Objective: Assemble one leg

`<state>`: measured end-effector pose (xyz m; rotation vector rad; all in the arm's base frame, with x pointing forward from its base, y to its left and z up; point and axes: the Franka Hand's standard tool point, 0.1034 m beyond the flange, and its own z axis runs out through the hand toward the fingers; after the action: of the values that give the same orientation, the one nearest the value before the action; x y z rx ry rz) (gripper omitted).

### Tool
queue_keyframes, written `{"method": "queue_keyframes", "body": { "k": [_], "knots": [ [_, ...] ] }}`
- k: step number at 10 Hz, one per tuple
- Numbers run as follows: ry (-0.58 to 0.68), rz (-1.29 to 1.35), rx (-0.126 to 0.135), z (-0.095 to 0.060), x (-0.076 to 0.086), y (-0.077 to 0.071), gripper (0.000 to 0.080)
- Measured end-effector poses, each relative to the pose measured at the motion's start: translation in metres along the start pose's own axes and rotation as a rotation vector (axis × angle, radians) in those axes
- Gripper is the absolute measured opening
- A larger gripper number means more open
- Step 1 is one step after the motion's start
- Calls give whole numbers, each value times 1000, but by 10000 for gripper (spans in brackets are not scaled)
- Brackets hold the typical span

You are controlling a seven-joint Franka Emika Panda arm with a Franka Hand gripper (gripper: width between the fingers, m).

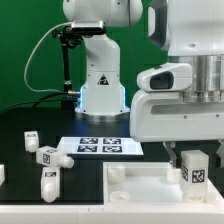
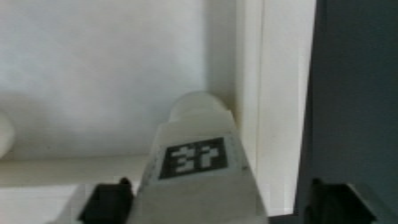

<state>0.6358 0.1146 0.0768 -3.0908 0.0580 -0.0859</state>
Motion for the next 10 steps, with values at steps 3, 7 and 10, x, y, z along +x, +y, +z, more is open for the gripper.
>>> {"method": "queue_keyframes", "body": {
  "k": [3,7,10],
  "knots": [
    [0,209,1,0,0,0,286],
    [-6,863,19,1,1,-1,286],
    [-27,1254,59,2,2,0,287]
  ]
}}
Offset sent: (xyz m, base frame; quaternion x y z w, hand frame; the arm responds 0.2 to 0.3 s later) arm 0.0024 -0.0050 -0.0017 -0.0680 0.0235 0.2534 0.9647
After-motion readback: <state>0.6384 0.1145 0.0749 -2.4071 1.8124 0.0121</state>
